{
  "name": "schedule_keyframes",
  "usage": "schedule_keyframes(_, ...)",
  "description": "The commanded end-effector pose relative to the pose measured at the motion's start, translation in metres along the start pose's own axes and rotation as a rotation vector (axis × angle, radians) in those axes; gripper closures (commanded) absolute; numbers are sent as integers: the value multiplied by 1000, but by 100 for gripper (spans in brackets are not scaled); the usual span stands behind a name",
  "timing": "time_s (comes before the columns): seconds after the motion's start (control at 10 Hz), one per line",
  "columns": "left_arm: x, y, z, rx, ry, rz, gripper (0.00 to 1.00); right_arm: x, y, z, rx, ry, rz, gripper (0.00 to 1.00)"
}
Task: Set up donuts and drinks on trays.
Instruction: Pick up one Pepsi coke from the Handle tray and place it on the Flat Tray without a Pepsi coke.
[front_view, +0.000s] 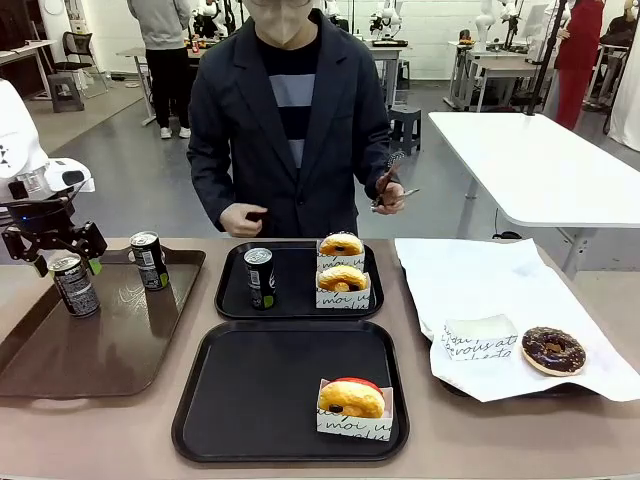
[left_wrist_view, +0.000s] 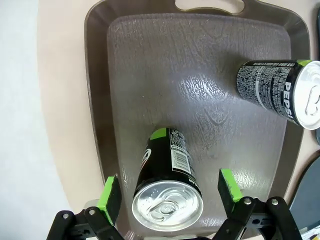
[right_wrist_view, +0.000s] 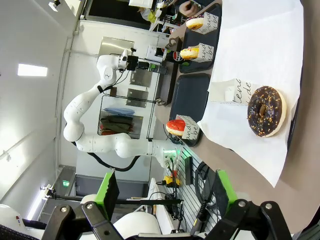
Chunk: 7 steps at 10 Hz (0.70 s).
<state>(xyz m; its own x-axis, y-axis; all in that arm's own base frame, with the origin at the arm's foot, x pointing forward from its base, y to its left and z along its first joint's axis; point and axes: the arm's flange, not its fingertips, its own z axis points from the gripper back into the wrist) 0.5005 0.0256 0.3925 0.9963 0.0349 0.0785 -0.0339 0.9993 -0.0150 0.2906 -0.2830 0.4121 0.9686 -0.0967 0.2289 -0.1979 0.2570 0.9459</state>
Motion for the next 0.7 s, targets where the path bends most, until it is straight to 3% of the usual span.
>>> schedule_keyframes(0.0,5,5,0,-32,-22,-28,54,0,1,0,7,-2,7,0)
schedule_keyframes(0.1,4,5,-2,-33,-17,-31,54,0,1,0,7,-2,7,0)
schedule_keyframes(0.2,4,5,-2,-33,-17,-31,100,0,1,0,7,-2,7,0)
schedule_keyframes(0.3,5,5,-2,-32,-10,-31,59,0,1,0,7,-2,7,0)
schedule_keyframes(0.4,4,5,-3,-26,-2,-23,100,0,1,0,7,-2,7,0)
schedule_keyframes(0.6,6,7,-4,-12,21,2,100,0,1,0,7,-2,7,0)
